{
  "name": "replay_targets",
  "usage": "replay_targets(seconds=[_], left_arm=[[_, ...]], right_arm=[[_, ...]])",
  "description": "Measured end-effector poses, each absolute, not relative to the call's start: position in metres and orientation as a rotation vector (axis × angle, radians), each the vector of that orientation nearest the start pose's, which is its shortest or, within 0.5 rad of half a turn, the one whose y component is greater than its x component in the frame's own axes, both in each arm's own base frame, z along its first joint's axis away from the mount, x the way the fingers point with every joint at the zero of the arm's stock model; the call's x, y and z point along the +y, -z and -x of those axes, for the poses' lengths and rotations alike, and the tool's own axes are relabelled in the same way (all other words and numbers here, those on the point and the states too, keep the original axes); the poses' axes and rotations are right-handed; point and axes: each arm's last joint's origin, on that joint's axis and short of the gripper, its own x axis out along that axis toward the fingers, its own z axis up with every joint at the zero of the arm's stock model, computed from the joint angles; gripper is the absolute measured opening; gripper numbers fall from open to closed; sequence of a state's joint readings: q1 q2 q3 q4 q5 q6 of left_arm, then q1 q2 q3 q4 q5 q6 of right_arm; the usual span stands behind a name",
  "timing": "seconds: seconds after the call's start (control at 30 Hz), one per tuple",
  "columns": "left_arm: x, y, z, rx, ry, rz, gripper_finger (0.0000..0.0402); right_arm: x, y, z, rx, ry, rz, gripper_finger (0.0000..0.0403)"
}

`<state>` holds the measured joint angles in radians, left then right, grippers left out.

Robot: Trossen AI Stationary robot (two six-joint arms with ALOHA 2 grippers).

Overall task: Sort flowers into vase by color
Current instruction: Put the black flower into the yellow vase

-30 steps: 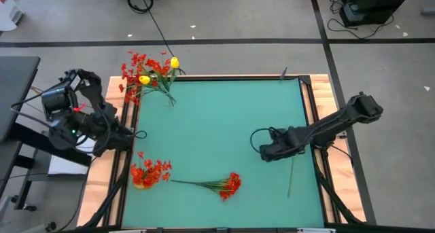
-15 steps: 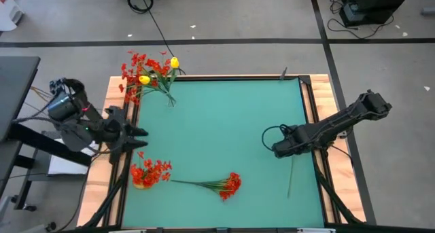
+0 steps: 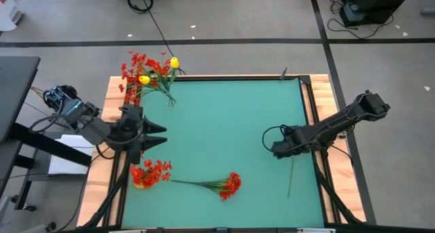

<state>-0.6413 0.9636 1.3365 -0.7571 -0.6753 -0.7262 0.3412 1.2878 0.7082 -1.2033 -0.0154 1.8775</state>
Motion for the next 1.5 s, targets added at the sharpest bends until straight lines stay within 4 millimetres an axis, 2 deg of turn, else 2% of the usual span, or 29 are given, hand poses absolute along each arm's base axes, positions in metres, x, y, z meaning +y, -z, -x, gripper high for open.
replay_targets(seconds=[0.27,0.6,0.73,1.03,1.2,1.27,1.5], left_arm=[[-0.082,-0.432,-0.141,0.277,-0.126,0.487,0.0201],[-0.082,-0.432,-0.140,0.278,-0.121,0.469,0.0201],[-0.082,-0.432,-0.140,0.282,-0.118,0.461,0.0201],[-0.082,-0.430,-0.140,0.296,-0.117,0.443,0.0201],[-0.081,-0.428,-0.139,0.317,-0.124,0.425,0.0201],[-0.081,-0.427,-0.139,0.322,-0.126,0.420,0.0201],[-0.076,-0.427,-0.139,0.318,-0.152,0.399,0.0201]], right_arm=[[0.062,-0.161,-0.158,1.343,1.476,-1.153,0.0166],[0.059,-0.137,-0.147,1.259,1.541,-1.207,0.0152],[0.058,-0.131,-0.147,1.219,1.516,-1.236,0.0123],[0.057,-0.130,-0.148,1.190,1.490,-1.224,0.0022],[0.059,-0.138,-0.158,1.146,1.443,-1.181,0.0010],[0.061,-0.149,-0.170,1.057,1.364,-1.168,0.0010],[0.063,-0.182,-0.195,0.870,1.235,-1.056,0.0009]])
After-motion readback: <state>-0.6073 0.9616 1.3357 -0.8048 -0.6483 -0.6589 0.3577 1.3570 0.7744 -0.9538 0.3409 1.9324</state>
